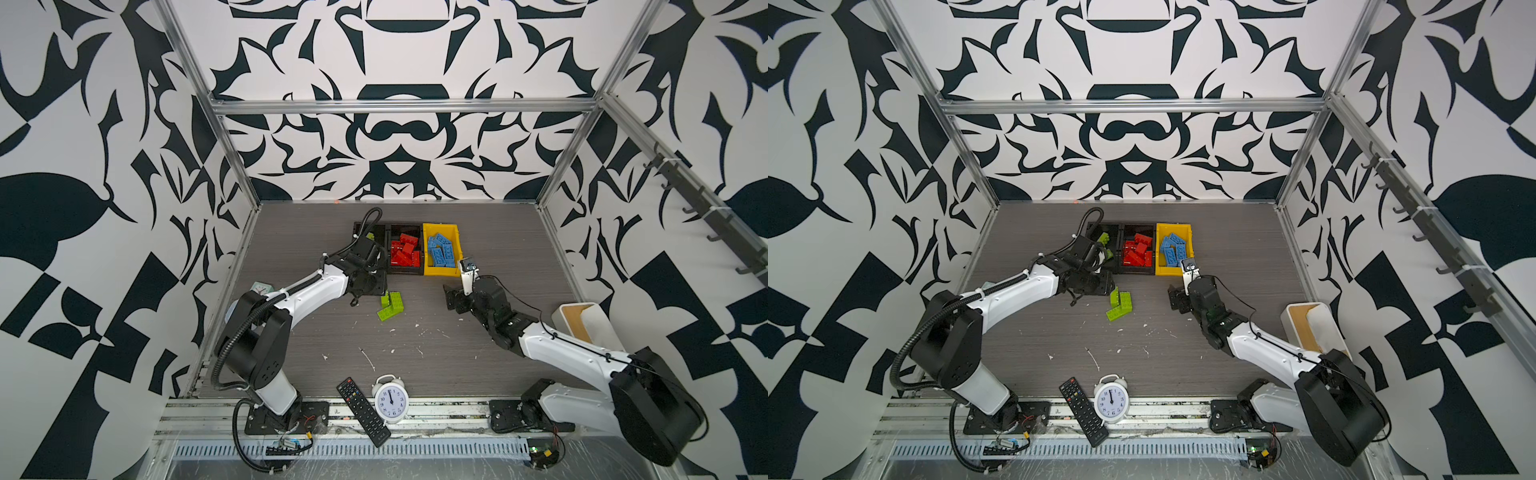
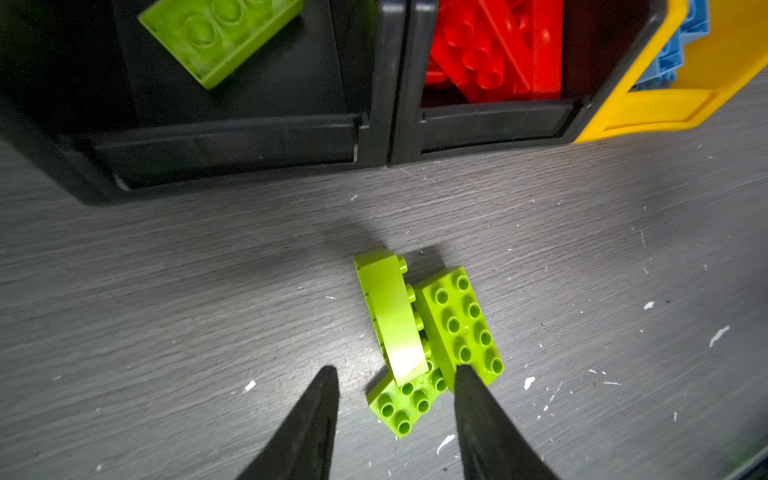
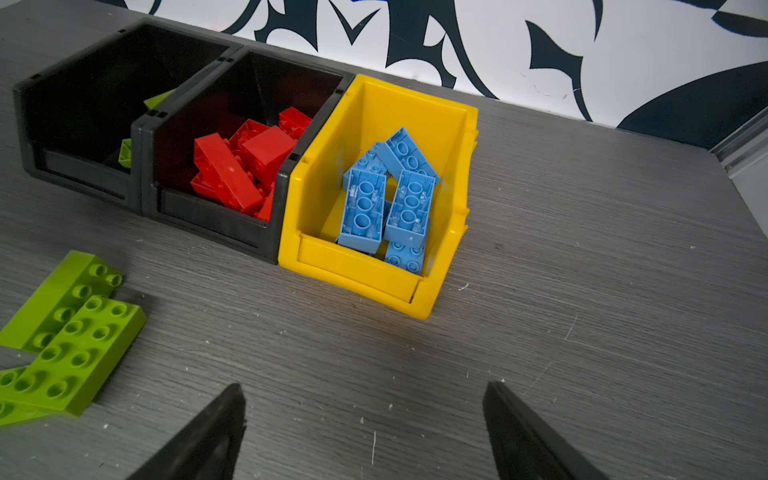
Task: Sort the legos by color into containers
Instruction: 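Lower the left gripper onto the next lime-green brick and close on it, then lift the green brick with the left gripper and drop it into the green bin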
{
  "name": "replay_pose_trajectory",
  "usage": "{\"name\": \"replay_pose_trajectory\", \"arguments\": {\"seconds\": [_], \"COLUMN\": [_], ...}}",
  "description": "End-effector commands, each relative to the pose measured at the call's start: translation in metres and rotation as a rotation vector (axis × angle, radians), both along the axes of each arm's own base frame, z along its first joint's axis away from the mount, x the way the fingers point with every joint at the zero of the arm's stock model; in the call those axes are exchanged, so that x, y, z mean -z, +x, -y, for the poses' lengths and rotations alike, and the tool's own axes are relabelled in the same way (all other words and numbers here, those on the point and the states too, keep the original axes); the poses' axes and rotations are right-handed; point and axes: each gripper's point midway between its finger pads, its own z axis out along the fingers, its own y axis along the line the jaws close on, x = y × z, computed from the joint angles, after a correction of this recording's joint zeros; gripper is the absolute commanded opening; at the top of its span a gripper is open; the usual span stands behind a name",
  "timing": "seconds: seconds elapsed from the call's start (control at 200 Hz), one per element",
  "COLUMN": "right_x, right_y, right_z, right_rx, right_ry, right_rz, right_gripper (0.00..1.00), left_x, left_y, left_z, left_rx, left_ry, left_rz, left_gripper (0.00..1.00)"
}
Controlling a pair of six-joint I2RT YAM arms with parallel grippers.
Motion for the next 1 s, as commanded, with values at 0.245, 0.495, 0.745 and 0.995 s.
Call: {"name": "replay_pose_trajectory", "arguments": {"seconds": [0.245, 0.495, 0.745, 0.995], "right_x": [-0.017, -0.016, -0.016, -0.015], "right_y": [0.009, 0.009, 0.009, 0.009], "right_z": [-0.004, -0.005, -0.005, -0.005], "right_rx": [0.01, 0.008, 0.01, 0.008], "right_ry": [0.033, 0.031, 0.032, 0.031], "right_rz": [0.036, 0.032, 0.033, 0.03], "right_gripper": [0.92, 0.92, 0.92, 0.92], "left_x": [0.025, 0.04, 0.053, 0.053], "left_y": [0.007, 0.011, 0.011, 0.014], "left_z": [0.017, 0.02, 0.016, 0.017], "left_rx": [0.013, 0.02, 0.016, 0.018], "left_ry": [-0.002, 0.006, 0.043, 0.042], "left_rz": [-0.026, -0.036, -0.052, -0.045], "left_gripper": [0.48, 0.46, 0.45, 0.39]}}
